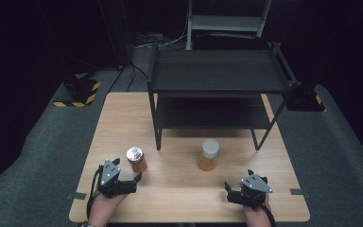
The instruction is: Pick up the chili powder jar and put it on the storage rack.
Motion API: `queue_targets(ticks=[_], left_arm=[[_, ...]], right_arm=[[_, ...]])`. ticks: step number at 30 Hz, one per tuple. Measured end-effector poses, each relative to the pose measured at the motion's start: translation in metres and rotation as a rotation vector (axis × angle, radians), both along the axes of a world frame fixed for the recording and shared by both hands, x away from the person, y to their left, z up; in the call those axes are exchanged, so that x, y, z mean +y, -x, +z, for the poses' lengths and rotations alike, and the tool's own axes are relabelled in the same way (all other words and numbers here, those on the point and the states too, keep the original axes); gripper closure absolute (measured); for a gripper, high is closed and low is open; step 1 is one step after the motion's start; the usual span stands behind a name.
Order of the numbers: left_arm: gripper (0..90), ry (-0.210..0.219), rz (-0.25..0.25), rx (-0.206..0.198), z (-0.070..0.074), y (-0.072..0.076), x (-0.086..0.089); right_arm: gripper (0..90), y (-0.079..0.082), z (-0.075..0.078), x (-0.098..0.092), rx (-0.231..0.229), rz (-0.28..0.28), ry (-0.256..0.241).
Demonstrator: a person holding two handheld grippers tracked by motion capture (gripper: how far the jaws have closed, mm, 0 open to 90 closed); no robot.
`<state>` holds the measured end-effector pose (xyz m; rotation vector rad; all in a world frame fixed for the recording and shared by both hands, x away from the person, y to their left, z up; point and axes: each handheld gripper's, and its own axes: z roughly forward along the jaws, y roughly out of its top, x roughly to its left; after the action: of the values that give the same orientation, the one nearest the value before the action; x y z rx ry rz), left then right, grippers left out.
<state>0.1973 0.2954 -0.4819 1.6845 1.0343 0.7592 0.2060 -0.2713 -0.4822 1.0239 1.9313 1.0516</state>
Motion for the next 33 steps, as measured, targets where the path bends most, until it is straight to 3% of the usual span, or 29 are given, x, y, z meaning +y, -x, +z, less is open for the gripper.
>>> queue_targets(ticks=[11,26,33], left_arm=[[3.2,0.028,-0.004,-0.014,0.001,-0.016,0.002],[20.3,0.06,0.004,-0.022,-0.007,-0.034,0.001],[27.2,0.062,-0.006,-0.063,-0.011,-0.034,0.001]], right_arm=[[0.0,0.0,0.0,0.0,0.001,-0.001,0.0],[0.0,0.0,0.0,0.001,0.0,0.0,0.006],[0.0,0.0,0.001,0.003,0.002,-0.002,0.014]])
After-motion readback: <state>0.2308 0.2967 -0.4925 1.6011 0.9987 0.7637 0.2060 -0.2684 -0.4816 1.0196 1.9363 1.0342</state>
